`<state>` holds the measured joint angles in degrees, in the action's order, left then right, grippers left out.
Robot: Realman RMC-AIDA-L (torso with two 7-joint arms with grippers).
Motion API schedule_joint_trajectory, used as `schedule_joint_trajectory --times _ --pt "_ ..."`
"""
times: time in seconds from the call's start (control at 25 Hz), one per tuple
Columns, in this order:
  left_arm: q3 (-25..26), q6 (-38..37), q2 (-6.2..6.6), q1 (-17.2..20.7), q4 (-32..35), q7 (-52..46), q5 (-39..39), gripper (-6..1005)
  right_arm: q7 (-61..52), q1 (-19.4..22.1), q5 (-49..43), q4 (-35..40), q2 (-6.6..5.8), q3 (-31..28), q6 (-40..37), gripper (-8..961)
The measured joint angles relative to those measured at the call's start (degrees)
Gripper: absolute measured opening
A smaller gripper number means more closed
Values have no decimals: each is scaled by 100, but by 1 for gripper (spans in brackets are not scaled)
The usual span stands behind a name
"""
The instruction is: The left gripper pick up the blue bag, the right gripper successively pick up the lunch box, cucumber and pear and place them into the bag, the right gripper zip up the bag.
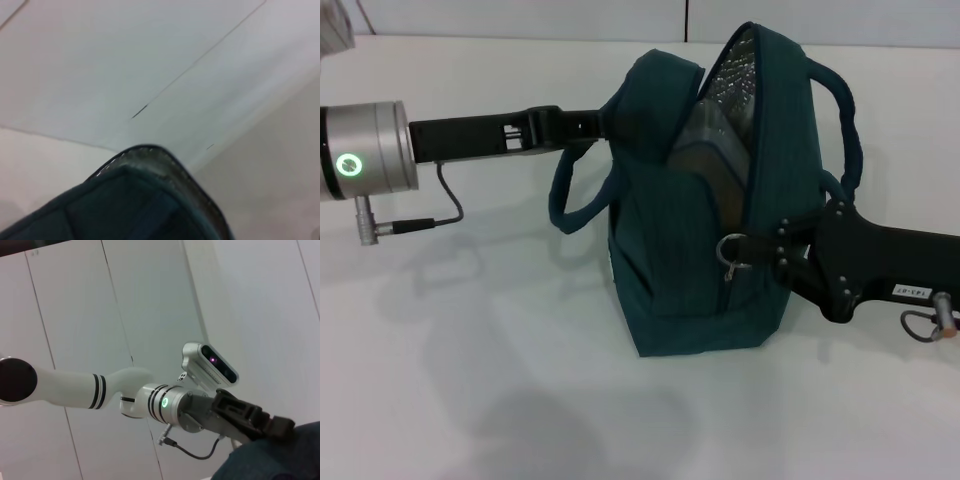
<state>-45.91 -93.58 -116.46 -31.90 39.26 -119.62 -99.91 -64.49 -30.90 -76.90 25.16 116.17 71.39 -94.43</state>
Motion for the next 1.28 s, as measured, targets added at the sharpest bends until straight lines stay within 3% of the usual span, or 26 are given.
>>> schedule_joint_trajectory --times 0.36,0.6,0.96,1.12,1.28 --pt "10 -283 24 197 -87 1159 726 286 14 -68 148 -3 2 7 -27 17" --pt "14 -585 -8 658 -172 2142 1149 412 16 -125 525 -3 -5 6 -163 16" --pt "-30 -842 -127 1394 -1023 4041 1149 451 2 -322 985 0 -19 -46 -143 16" --pt "-62 -851 -277 1528 -1099 4500 1049 448 -18 -423 1363 -4 -4 63 300 15" --pt "-133 -849 -299 1434 -1521 4981 1034 448 -58 -683 1782 -81 -7 676 707 15"
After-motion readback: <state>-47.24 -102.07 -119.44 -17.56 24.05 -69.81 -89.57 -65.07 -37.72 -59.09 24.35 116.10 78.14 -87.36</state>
